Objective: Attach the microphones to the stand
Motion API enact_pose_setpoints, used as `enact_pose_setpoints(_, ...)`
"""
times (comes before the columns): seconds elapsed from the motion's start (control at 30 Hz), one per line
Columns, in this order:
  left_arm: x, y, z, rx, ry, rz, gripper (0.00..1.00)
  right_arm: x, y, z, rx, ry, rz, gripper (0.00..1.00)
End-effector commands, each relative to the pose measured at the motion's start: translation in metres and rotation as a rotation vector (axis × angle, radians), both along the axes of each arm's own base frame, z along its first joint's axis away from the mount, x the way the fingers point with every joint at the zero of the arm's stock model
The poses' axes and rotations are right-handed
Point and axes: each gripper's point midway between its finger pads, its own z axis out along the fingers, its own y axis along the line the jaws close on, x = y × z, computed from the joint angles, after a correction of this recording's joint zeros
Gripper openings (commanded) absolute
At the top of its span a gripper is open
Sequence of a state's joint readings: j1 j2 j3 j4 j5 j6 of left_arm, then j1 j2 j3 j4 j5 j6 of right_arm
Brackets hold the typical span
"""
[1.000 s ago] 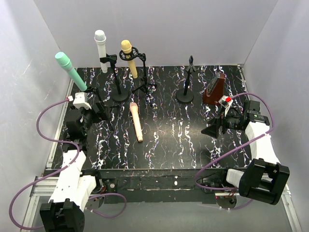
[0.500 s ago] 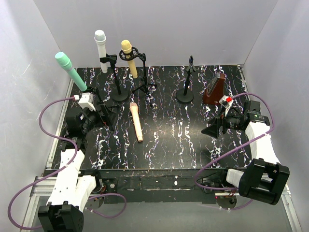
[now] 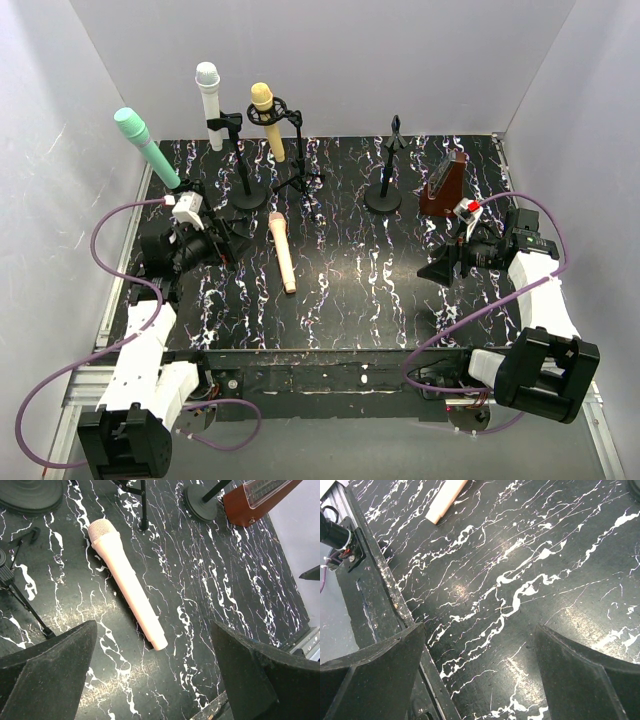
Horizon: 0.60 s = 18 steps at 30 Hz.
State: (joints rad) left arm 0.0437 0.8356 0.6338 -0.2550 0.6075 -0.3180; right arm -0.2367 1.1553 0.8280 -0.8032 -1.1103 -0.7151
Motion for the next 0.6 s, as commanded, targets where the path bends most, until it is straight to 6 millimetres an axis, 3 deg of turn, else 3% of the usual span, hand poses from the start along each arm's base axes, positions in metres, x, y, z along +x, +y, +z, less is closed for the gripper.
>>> enact_pose_setpoints(0.0,-0.0010,-0.0061,0.0037,-0.021,-0.006,-0.035,0.98,-0.0004,0.0007,0.0019,0.023,-0.005,0.009,0.95)
enact_pose_setpoints(0.57,0.0030,-0.0075,-0.0004,-0.031,0.009,-0.042,0.98,0.0001,-0.0001,-0.0014,0.025,0.009,0.008,0.96)
